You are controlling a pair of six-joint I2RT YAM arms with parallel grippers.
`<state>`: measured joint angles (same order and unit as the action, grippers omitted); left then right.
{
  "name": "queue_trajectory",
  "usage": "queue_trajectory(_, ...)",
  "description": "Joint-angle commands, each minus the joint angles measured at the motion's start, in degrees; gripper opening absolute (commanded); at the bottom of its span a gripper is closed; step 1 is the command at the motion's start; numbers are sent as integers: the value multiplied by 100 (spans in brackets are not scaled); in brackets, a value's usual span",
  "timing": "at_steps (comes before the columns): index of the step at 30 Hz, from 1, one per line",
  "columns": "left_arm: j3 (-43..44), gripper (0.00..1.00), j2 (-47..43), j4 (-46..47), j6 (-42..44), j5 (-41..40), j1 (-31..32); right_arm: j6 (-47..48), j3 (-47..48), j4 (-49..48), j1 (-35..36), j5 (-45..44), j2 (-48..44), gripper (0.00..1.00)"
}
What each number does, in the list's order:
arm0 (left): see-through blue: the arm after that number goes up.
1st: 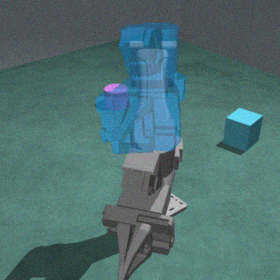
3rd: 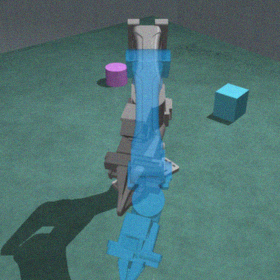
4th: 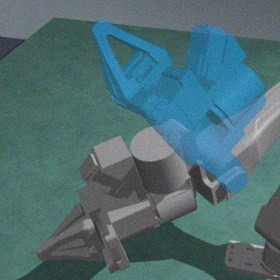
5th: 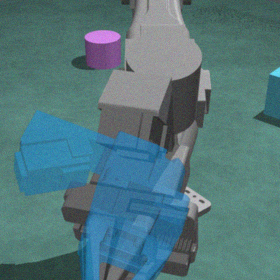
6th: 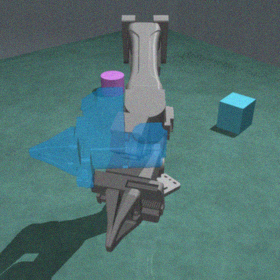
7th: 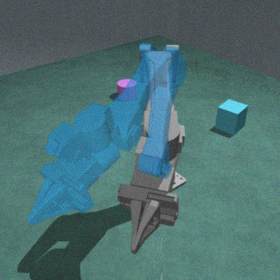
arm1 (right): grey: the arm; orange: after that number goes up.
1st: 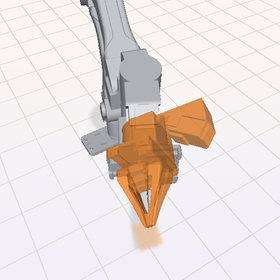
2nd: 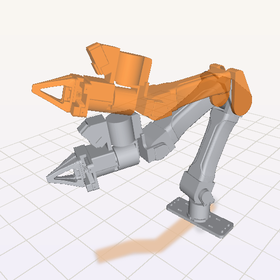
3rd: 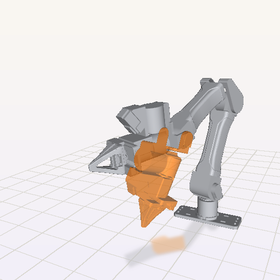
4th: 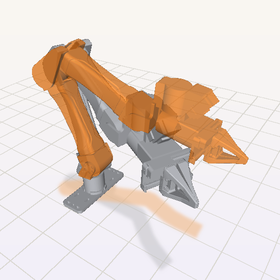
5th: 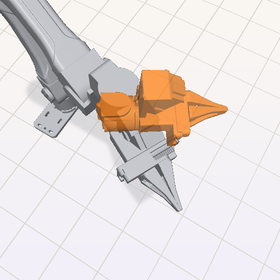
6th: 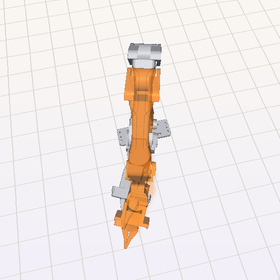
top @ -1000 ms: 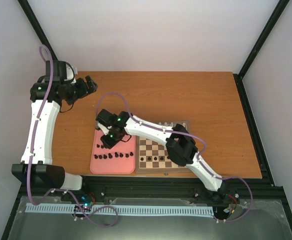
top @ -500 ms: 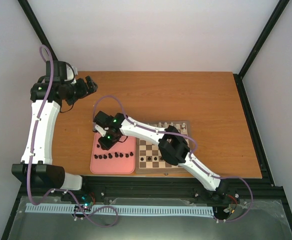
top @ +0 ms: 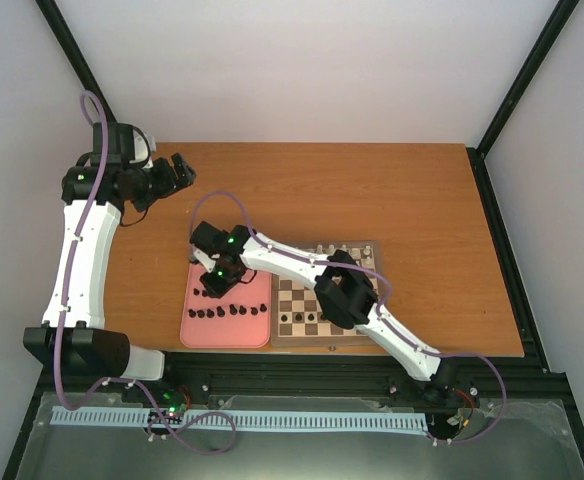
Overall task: Set up the chess pieces on the board
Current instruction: Pick up the chess piece from the storage box.
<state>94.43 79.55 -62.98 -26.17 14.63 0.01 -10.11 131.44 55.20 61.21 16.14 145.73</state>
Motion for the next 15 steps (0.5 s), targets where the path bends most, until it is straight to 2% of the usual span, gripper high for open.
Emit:
queue_trajectory(1,40,100,-103,23,69,10,25,26,268,101,-39,37,193,32)
queue_trajectory(8,40,100,-87,23,77,13,25,35,365,126,-72,47,252,23)
queue_trajectory(15,49,100,-39,22,71,30,25,78,361,208,-109,31,239,10)
